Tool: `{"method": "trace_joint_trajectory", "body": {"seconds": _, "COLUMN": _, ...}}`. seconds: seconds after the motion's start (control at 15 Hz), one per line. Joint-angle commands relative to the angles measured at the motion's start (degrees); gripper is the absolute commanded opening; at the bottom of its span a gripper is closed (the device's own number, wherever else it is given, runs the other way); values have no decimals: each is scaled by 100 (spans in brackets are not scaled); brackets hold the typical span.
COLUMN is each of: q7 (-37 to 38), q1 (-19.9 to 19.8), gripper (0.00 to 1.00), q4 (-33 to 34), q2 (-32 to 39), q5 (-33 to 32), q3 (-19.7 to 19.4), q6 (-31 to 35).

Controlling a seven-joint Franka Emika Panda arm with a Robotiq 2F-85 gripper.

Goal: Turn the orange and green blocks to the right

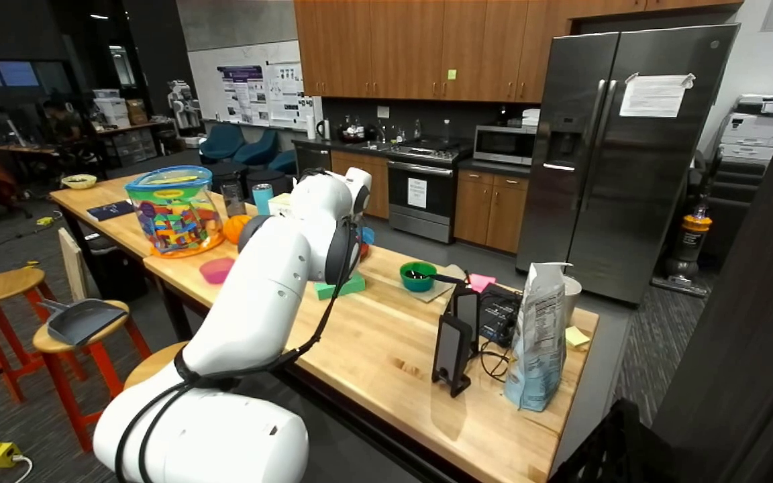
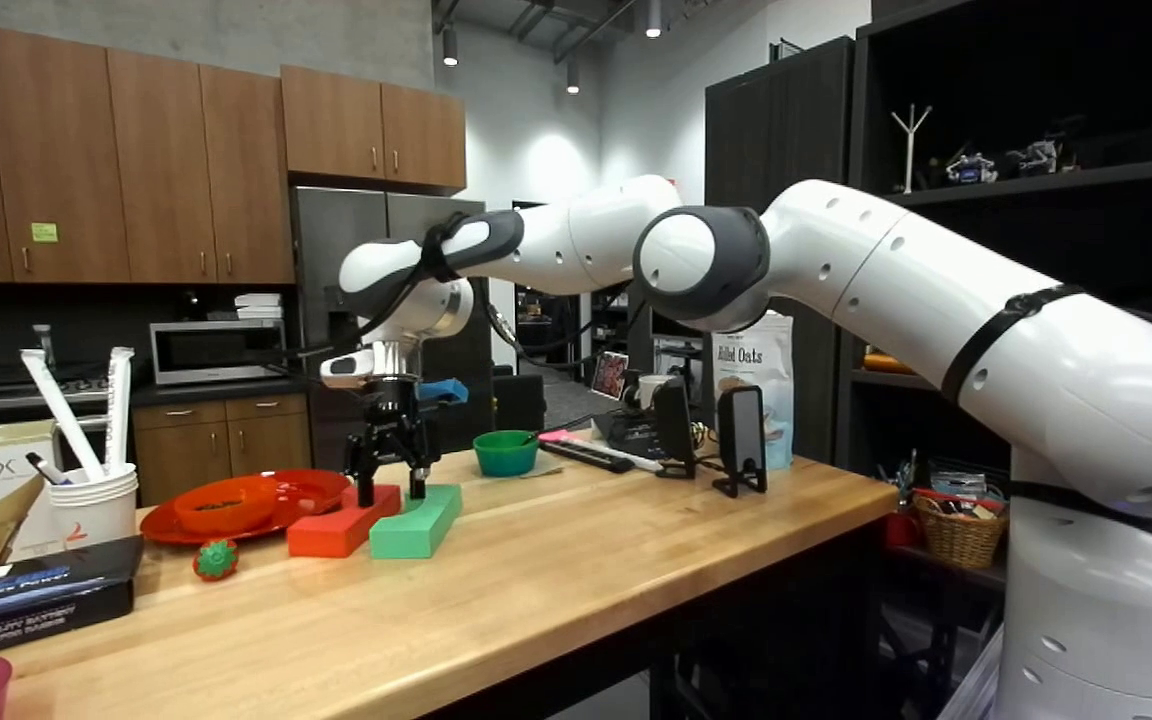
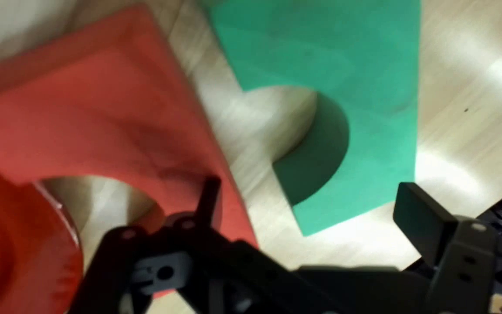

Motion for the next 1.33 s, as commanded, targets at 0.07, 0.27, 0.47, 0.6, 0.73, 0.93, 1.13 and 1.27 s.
{"method": "trace_joint_trajectory", "body": {"seconds": 0.07, "q7": -92, "q1": 204, "gripper": 100, "q4": -1585, "q2": -867, "q5": 20, "q3": 139, "q6": 1594}}
{"method": "trace_joint_trajectory", "body": {"seconds": 0.27, "q7": 4, "q1": 415, "gripper": 100, "q4": -2384, "q2": -1264, "q5": -45, "q3": 120, "q6": 2508}}
{"method": "trace_joint_trajectory", "body": {"seconds": 0.47, "q7": 133, "q1": 599, "gripper": 100, "q4": -3200, "q2": -1656, "q5": -44, "q3": 91, "q6": 3373}}
{"method": "trace_joint_trajectory", "body": {"seconds": 0.6, "q7": 200, "q1": 665, "gripper": 100, "q4": -3753, "q2": -1928, "q5": 52, "q3": 143, "q6": 3948}}
{"method": "trace_joint_trajectory", "body": {"seconds": 0.73, "q7": 329, "q1": 771, "gripper": 100, "q4": -4320, "q2": -2206, "q5": 88, "q3": 162, "q6": 4570}}
{"method": "trace_joint_trajectory", "body": {"seconds": 0.93, "q7": 755, "q1": 744, "gripper": 100, "q4": -5165, "q2": -2558, "q5": -180, "q3": 491, "q6": 5525}}
{"method": "trace_joint_trajectory", "body": {"seconds": 1.13, "q7": 1339, "q1": 842, "gripper": 100, "q4": -6054, "q2": -2929, "q5": -425, "q3": 720, "q6": 6449}}
{"method": "trace_joint_trajectory", "body": {"seconds": 1.27, "q7": 1868, "q1": 944, "gripper": 100, "q4": -6671, "q2": -3199, "q5": -625, "q3": 843, "q6": 6930}}
